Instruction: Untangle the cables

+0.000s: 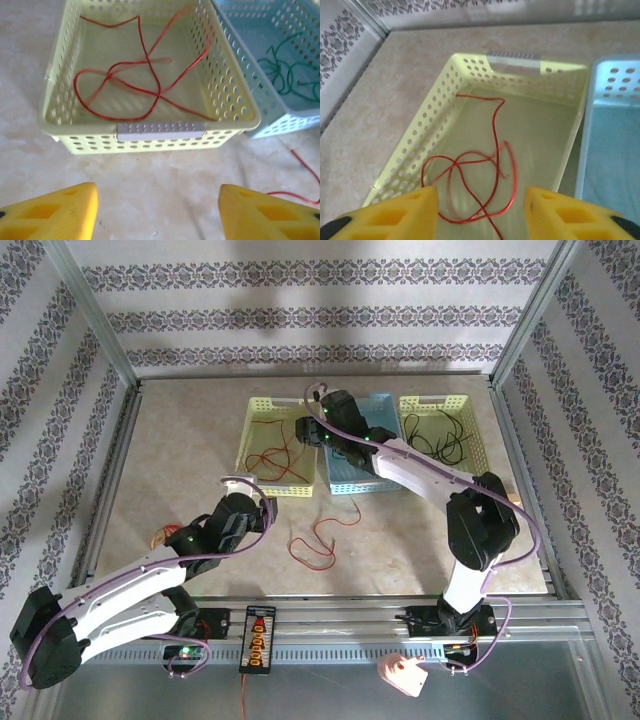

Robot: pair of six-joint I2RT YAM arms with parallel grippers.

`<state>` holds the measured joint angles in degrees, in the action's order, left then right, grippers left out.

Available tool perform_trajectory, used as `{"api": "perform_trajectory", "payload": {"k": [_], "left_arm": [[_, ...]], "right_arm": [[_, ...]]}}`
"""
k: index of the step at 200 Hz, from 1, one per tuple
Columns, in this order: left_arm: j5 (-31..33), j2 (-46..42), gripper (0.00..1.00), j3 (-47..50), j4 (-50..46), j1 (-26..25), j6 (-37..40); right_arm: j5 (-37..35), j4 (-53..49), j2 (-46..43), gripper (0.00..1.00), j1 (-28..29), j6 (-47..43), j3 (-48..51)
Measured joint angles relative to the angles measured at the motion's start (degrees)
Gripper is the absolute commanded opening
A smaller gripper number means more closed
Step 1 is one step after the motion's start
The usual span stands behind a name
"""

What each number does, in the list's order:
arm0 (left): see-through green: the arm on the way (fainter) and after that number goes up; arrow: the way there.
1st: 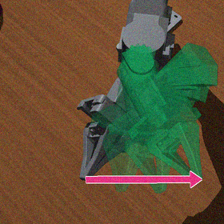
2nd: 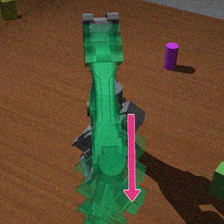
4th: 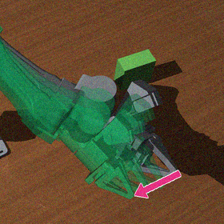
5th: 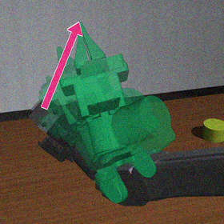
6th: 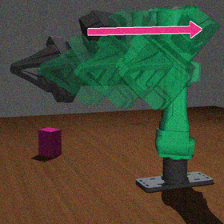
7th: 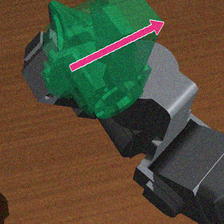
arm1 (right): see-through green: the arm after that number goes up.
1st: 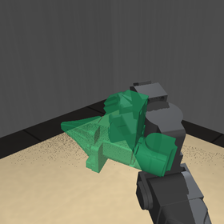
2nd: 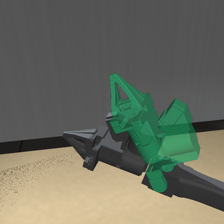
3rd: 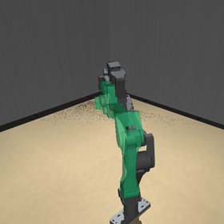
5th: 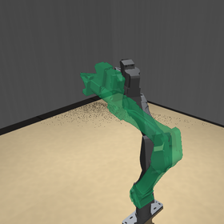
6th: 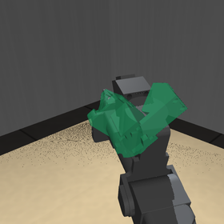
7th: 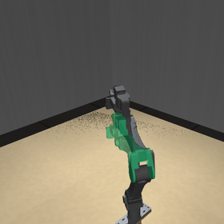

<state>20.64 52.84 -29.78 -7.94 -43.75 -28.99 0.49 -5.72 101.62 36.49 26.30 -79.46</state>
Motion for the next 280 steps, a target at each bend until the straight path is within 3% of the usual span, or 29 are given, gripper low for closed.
{"api": "perform_trajectory", "payload": {"k": [44,81,106,147,224,257,280], "left_arm": [[-9.38,6.12,0.83,-0.24,-0.22,0.00,2.51],[-20.90,17.31,0.88,-2.56,-0.24,-1.31,7.87],[-25.18,23.50,0.89,-6.03,-0.26,-4.13,11.54],[-25.11,32.13,0.92,-13.11,-1.75,-8.74,18.25],[-19.32,43.34,0.96,-22.53,-9.35,-14.10,31.52],[-18.12,45.59,0.81,-25.00,-10.99,-14.51,35.43],[-19.41,48.11,0.52,-28.15,-13.42,-15.26,38.12]], "right_arm": [[-1.53,-0.20,-8.41,0.55,-0.02,0.79,9.79],[-4.44,-0.46,-22.71,0.56,-0.79,2.38,22.03],[-5.73,-1.36,-28.85,0.57,-1.55,4.11,28.17],[-6.14,-3.10,-34.60,0.58,-4.26,7.54,35.32],[-4.48,-3.45,-36.48,0.58,-8.52,9.60,35.93],[-3.56,-3.45,-36.79,0.58,-9.22,9.77,36.13],[-3.06,-3.48,-37.31,0.58,-10.03,10.01,36.65]]}}
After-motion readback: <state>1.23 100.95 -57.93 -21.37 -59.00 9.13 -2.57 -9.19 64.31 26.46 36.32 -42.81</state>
